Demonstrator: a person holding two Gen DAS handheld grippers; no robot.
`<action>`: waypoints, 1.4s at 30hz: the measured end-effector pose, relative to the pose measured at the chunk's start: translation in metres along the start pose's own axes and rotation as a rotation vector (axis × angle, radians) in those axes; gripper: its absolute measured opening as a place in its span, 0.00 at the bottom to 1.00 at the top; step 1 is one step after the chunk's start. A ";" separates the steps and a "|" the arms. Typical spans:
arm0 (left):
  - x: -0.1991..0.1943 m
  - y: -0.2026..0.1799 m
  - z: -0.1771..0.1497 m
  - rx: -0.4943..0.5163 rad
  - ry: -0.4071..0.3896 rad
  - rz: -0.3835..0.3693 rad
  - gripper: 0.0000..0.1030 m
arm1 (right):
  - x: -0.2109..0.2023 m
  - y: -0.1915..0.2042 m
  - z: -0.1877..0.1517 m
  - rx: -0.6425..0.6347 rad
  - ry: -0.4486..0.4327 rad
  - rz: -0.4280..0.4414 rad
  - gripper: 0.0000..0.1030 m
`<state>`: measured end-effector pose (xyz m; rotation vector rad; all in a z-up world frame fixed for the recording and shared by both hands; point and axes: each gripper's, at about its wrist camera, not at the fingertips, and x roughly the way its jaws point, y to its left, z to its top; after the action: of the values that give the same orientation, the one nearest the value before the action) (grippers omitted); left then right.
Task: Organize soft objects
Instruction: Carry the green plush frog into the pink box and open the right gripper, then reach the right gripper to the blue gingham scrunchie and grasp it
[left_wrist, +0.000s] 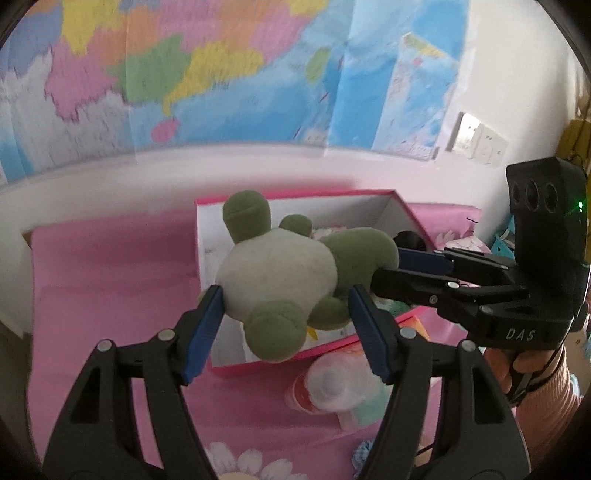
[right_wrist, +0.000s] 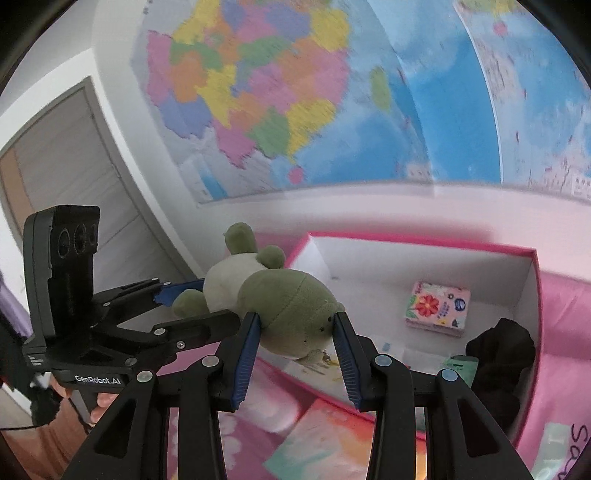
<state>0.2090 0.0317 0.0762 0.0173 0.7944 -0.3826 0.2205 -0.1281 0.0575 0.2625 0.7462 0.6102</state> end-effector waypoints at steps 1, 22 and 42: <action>0.008 0.003 0.000 -0.010 0.015 0.000 0.67 | 0.007 -0.006 0.000 0.013 0.014 -0.004 0.40; -0.035 0.011 -0.027 -0.058 -0.072 -0.037 0.64 | -0.001 -0.032 -0.022 0.107 0.065 -0.052 0.42; -0.071 -0.040 -0.132 0.043 0.019 -0.157 0.68 | -0.090 0.050 -0.077 -0.113 0.089 0.064 0.50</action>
<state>0.0586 0.0390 0.0376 -0.0013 0.8082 -0.5494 0.0934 -0.1420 0.0742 0.1560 0.7882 0.7260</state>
